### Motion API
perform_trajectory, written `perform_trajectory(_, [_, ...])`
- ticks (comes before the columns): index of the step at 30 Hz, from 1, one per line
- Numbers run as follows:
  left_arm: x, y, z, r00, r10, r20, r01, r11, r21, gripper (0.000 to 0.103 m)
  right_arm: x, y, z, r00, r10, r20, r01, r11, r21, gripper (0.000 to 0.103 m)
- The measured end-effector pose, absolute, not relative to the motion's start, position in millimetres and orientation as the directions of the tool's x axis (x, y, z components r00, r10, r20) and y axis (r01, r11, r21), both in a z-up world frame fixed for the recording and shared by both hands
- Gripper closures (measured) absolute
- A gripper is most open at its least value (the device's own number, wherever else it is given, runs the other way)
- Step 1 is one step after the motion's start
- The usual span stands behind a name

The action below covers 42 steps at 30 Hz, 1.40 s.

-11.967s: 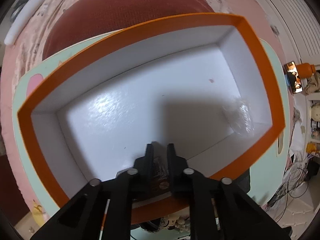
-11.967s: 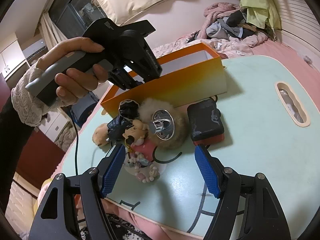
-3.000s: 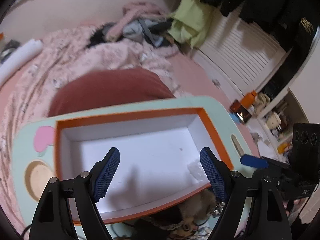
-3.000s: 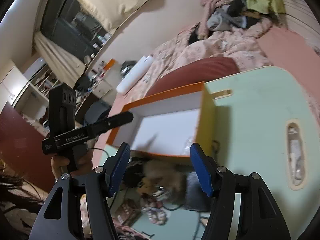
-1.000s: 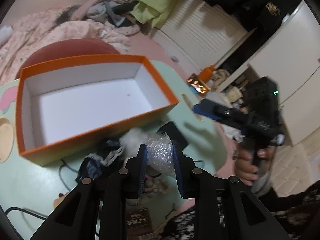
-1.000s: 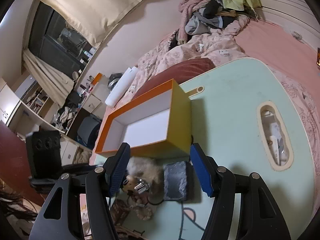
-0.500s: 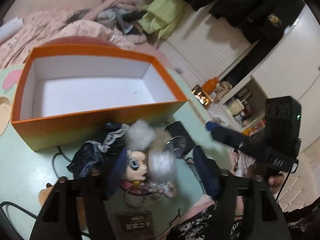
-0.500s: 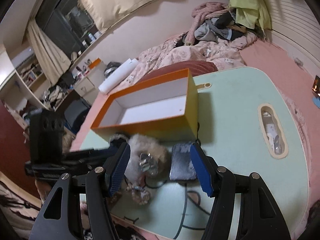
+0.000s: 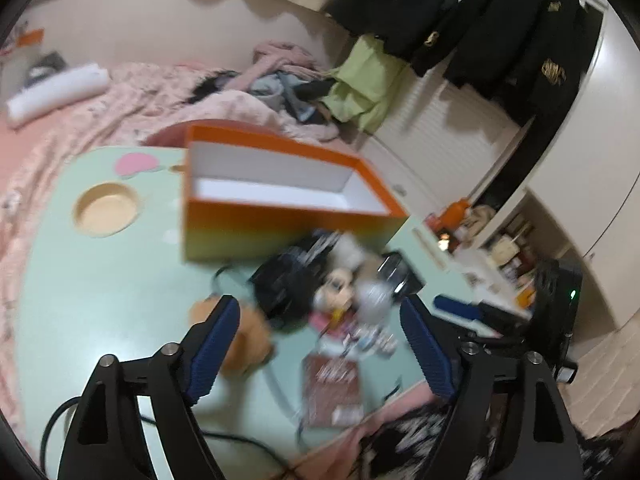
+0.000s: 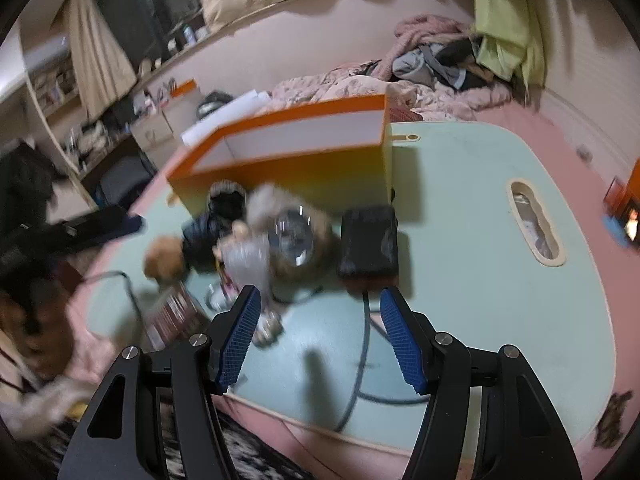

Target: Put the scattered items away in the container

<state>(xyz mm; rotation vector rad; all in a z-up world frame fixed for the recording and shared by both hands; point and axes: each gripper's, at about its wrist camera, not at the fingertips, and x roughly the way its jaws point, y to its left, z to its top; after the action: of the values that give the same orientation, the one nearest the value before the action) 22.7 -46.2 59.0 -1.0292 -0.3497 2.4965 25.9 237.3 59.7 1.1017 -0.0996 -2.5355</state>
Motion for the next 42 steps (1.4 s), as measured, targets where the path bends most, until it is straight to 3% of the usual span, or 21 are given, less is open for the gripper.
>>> perform_trajectory(7, [60.3, -36.9, 29.7, -0.685, 0.316, -0.656, -0.227, -0.949, -0.219, 0.016, 33.8, 226.1, 40.8, -0.609, -0.372, -0.7, 0.361, -0.917, 0.173, 0.039])
perform_trajectory(11, [62.5, -20.3, 13.8, -0.671, 0.293, -0.681, -0.231, -0.955, -0.183, 0.015, 38.8, 222.5, 38.7, -0.635, -0.361, -0.683, 0.376, -0.917, 0.135, 0.031])
perform_trajectory(13, [63.0, -13.2, 8.1, -0.689, 0.258, -0.677, -0.227, -0.964, -0.137, 0.01, 40.4, 217.9, 35.5, -0.641, -0.344, -0.686, 0.39, -0.916, 0.095, 0.015])
perform_trajectory(16, [60.2, -5.4, 3.2, -0.69, 0.222, -0.689, -0.232, -0.969, -0.079, 0.007, 39.2, 207.5, 27.1, -0.659, -0.271, -0.702, 0.378, -0.926, 0.002, 0.0])
perform_trajectory(20, [60.8, 6.5, -3.1, -0.71, 0.165, -0.685, -0.245, -0.969, 0.021, 0.0, 37.0, 208.5, 24.8, -0.657, -0.278, -0.7, 0.379, -0.925, 0.011, 0.0])
perform_trajectory(29, [44.4, -10.6, -6.0, -0.752, 0.106, -0.651, -0.159, -0.987, 0.023, 0.0, 36.1, 210.0, 24.2, -0.65, -0.277, -0.708, 0.382, -0.924, 0.011, 0.0])
perform_trajectory(42, [47.7, -14.9, -7.4, -0.768, 0.122, -0.629, -0.18, -0.983, 0.029, 0.0, 35.5, 210.4, 23.6, -0.645, -0.276, -0.712, 0.38, -0.925, 0.014, 0.0])
